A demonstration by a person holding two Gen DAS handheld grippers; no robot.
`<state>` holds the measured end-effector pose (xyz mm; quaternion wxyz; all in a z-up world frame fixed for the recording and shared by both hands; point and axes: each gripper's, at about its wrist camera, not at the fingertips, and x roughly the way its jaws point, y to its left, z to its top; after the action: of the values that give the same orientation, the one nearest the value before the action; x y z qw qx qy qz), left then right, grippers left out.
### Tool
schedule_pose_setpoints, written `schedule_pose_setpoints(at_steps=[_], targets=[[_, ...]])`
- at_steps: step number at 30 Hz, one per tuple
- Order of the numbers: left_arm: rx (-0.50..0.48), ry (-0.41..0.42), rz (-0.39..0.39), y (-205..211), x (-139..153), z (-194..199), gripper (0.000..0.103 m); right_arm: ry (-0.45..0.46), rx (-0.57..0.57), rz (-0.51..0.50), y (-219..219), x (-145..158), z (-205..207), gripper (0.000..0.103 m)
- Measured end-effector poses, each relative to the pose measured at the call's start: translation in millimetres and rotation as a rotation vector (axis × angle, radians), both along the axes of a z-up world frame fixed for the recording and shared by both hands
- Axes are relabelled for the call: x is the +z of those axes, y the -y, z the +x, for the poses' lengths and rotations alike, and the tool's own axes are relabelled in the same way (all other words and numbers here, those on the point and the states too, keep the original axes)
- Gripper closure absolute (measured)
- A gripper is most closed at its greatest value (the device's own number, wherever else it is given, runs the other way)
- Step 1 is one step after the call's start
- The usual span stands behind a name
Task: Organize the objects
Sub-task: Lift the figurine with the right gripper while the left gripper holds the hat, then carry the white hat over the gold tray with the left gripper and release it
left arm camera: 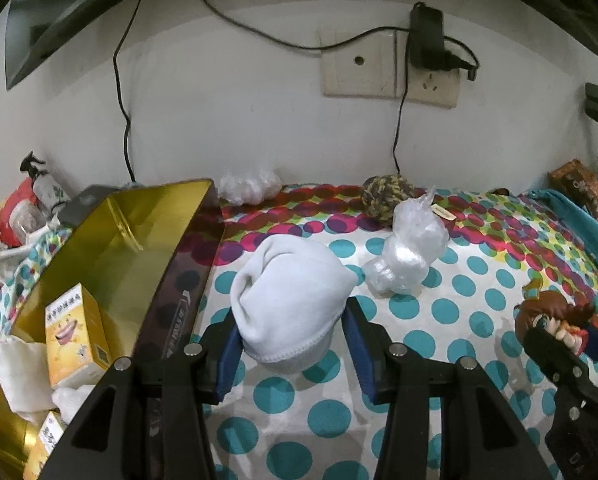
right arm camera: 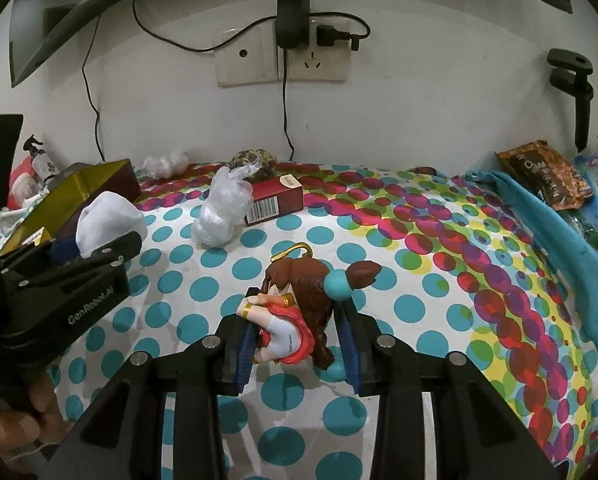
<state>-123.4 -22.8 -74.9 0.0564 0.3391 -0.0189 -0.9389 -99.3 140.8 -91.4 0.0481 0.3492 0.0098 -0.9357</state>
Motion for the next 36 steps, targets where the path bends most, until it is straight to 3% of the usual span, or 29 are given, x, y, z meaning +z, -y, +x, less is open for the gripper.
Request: schedule_pose_setpoints(at_steps=[4,8,12,15,21,24,30,32,36], targets=[[-0.051,-0.024,-0.046,-4,16,14,0.055,-0.014,0.007,0.006,2,2,2,0.069],[-0.098,-0.064,0.006,12,49,27,0.055,0.004,0.005,-0.014,-2,1,-1,0.069],[-0.074,-0.081,0.058,51,80,36,0.055,0.014,-0.002,-0.035,-6,0,-2,0.069],[-0.022,-0.066,0.070,86,87,38,0.055,0.016,-0.007,-0.043,-7,-1,-2,0.069],[0.076,0.049,0.153,153,62,44,0.055,0.027,-0.008,-0.048,-9,-2,-4,0.069],[0.090,0.098,0.161,166,44,49,0.054,0.030,-0.010,-0.049,-9,-3,-4,0.069],[0.077,0.143,0.152,172,23,60,0.051,0.029,-0.011,-0.048,-8,-3,-5,0.069],[0.054,0.128,0.151,170,25,64,0.042,0.031,-0.012,-0.047,-8,-3,-5,0.069],[0.030,0.125,0.084,163,25,70,0.038,0.039,-0.015,-0.043,-8,-5,-5,0.069]])
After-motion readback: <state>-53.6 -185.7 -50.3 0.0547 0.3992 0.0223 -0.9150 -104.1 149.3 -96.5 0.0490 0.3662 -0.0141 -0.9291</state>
